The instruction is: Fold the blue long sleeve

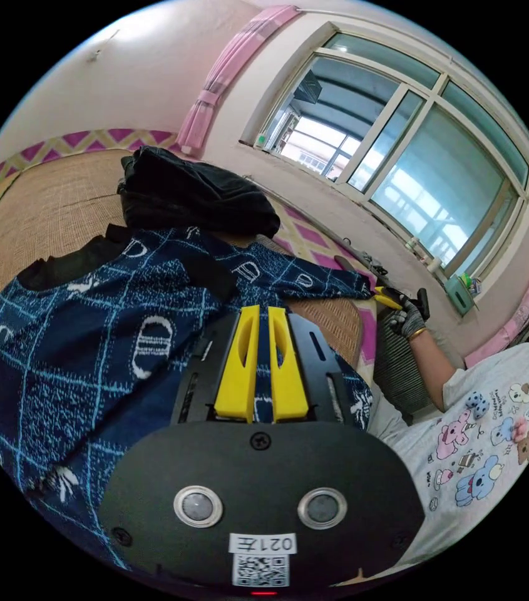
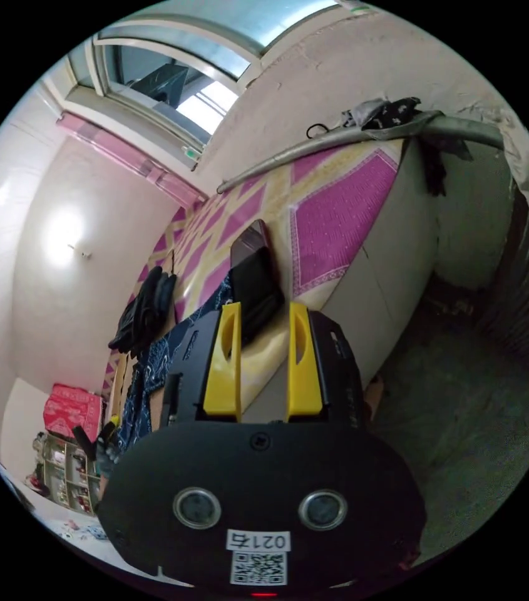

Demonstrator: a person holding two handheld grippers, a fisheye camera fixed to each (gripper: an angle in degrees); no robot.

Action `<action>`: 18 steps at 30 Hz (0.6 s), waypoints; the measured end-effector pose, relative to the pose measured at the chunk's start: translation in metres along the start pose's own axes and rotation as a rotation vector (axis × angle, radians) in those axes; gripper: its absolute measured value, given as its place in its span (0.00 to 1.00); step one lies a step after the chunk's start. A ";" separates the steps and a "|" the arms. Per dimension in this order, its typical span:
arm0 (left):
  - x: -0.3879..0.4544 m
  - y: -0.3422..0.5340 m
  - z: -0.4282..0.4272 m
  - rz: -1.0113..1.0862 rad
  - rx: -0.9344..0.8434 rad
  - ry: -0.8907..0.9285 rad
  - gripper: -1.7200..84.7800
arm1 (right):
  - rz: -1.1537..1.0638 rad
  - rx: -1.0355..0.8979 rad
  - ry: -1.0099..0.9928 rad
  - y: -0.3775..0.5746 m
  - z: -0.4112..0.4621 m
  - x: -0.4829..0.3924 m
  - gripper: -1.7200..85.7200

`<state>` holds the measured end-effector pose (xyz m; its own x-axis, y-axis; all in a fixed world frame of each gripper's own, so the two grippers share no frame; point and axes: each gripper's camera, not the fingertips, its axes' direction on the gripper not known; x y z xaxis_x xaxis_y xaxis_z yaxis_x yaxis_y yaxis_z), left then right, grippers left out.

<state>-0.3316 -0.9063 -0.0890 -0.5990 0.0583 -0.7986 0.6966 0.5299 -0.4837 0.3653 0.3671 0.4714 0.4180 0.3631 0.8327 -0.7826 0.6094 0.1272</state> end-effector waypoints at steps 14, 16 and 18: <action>-0.028 0.078 -0.117 -0.133 0.121 0.066 0.01 | 0.095 0.054 -0.058 0.045 0.031 -0.058 0.05; -0.033 0.095 -0.143 -0.142 0.139 0.046 0.01 | -0.061 0.119 -0.027 0.055 0.018 -0.111 0.04; -0.036 0.110 -0.162 -0.151 0.152 0.029 0.01 | -0.254 0.164 -0.042 0.068 0.011 -0.179 0.03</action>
<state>-0.2975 -0.7129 -0.0548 -0.7110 0.0136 -0.7031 0.6479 0.4013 -0.6474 0.2322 0.3358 0.3363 0.5930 0.1824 0.7843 -0.7209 0.5540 0.4163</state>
